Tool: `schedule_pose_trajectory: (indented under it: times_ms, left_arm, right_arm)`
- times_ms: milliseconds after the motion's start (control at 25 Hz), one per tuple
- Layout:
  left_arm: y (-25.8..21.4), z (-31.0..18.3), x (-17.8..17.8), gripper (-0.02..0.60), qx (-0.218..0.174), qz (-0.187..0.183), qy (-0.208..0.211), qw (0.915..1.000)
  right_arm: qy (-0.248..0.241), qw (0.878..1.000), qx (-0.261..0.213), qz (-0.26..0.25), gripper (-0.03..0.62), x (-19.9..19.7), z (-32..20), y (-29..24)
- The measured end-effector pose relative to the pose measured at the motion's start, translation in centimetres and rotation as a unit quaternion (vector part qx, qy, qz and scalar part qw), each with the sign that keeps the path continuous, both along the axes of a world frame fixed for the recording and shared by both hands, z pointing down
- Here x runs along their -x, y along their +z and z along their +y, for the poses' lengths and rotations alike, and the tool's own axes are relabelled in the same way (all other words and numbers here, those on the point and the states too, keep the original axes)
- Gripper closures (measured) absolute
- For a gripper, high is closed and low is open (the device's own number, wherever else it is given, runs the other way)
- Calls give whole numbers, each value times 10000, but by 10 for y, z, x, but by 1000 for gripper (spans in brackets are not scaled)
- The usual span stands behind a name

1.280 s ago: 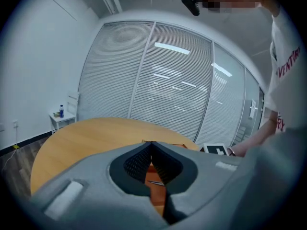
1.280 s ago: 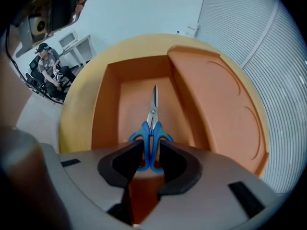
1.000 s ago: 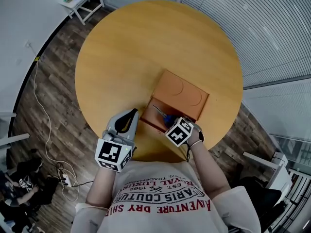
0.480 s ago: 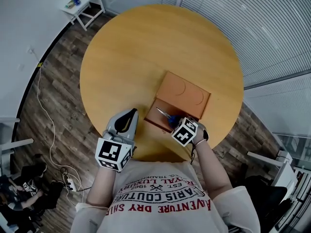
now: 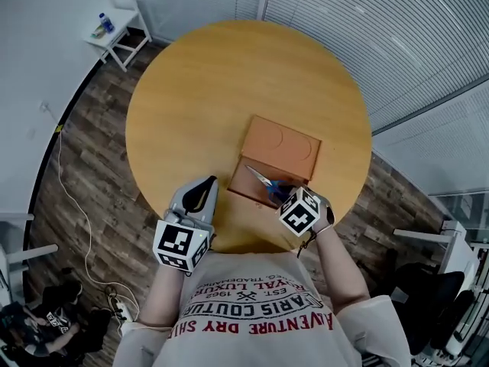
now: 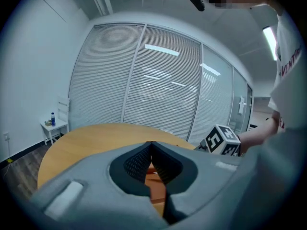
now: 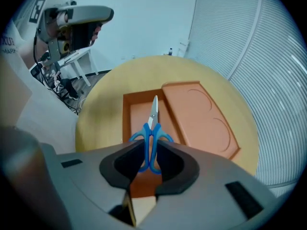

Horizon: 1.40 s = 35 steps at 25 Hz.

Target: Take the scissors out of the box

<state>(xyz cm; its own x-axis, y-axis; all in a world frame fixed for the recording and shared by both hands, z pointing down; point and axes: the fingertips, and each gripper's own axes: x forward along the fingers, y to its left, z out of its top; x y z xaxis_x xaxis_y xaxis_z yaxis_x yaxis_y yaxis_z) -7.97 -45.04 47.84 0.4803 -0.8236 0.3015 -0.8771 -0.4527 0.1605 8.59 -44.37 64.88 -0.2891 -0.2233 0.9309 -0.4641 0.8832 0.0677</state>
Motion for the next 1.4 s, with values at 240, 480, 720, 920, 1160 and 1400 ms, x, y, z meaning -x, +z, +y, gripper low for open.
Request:
schedule_pose_trajectory:
  times_ms: [240, 480, 720, 920, 1160, 1400]
  left_arm:
    - [-15, 4, 6, 572, -210, -5, 211, 9996]
    - [-39, -2, 8, 572, -491, -52, 523, 9974]
    - [-65, -7, -1, 572, -761, -37, 757, 9942]
    - [-88, -9, -16, 572, -981, 99, 996, 9901]
    - [-121, -4, -39, 572, -1283, 82, 1273, 9835]
    - [-131, -8, -50, 572, -1337, 100, 1385, 9812]
  right_arm:
    - [525, 9934, -785, -645, 505, 20, -9, -65]
    - [1151, 9677, -1613, -1558, 505, 39, -18, -138]
    - [1763, 9224, -2215, -2627, 505, 29, -18, -195]
    - [2332, 8742, -2988, -3036, 507, 1, -15, -239]
    - [2736, 8194, -3686, -3433, 505, -29, 0, -283]
    - [2914, 7926, -4003, -3559, 505, -43, 2, -295]
